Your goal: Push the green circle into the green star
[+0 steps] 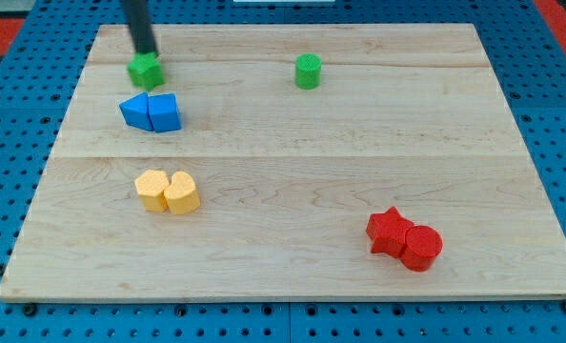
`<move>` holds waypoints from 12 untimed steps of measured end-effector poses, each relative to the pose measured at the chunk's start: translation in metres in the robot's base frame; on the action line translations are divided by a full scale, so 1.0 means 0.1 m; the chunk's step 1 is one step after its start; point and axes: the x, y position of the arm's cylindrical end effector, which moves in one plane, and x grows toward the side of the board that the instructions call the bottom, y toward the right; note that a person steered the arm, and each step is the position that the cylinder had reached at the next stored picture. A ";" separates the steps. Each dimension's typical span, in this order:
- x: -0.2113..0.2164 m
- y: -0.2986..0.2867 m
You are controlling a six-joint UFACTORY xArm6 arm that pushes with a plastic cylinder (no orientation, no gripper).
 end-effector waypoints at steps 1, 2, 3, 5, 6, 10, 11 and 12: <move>0.26 0.09; 0.13 1.07; 0.09 2.16; 0.63 2.97; 0.50 3.82; -0.37 2.36; -0.32 3.40; -0.06 3.52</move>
